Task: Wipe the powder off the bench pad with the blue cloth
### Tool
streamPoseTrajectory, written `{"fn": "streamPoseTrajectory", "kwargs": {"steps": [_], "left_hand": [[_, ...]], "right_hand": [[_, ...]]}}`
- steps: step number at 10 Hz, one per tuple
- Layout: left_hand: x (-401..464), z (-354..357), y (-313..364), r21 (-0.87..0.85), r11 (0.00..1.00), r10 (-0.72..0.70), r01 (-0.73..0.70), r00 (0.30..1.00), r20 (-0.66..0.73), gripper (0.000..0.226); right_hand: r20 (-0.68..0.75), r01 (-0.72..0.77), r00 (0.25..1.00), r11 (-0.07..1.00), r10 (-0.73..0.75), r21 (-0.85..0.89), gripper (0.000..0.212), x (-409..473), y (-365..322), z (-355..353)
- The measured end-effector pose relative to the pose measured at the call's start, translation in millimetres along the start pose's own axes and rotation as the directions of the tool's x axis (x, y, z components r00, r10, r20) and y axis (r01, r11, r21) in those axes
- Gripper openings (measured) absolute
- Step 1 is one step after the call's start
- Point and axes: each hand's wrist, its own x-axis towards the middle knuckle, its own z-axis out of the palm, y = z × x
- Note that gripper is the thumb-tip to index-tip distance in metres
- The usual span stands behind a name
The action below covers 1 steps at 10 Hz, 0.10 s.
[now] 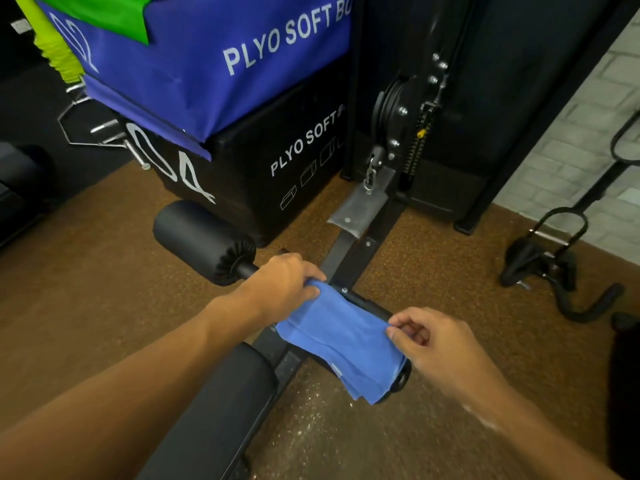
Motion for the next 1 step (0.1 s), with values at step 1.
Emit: {"fn": "streamPoseTrajectory", "kwargs": {"steps": [1], "left_hand": [[-7.0, -2.0, 1.2, 0.026, 1.0, -0.003, 0.003, 1.0, 0.015, 0.043]], "right_hand": [[-0.02, 0.052, 0.998, 0.999, -0.052, -0.009, 0.01, 4.0, -8.2, -2.5]]}}
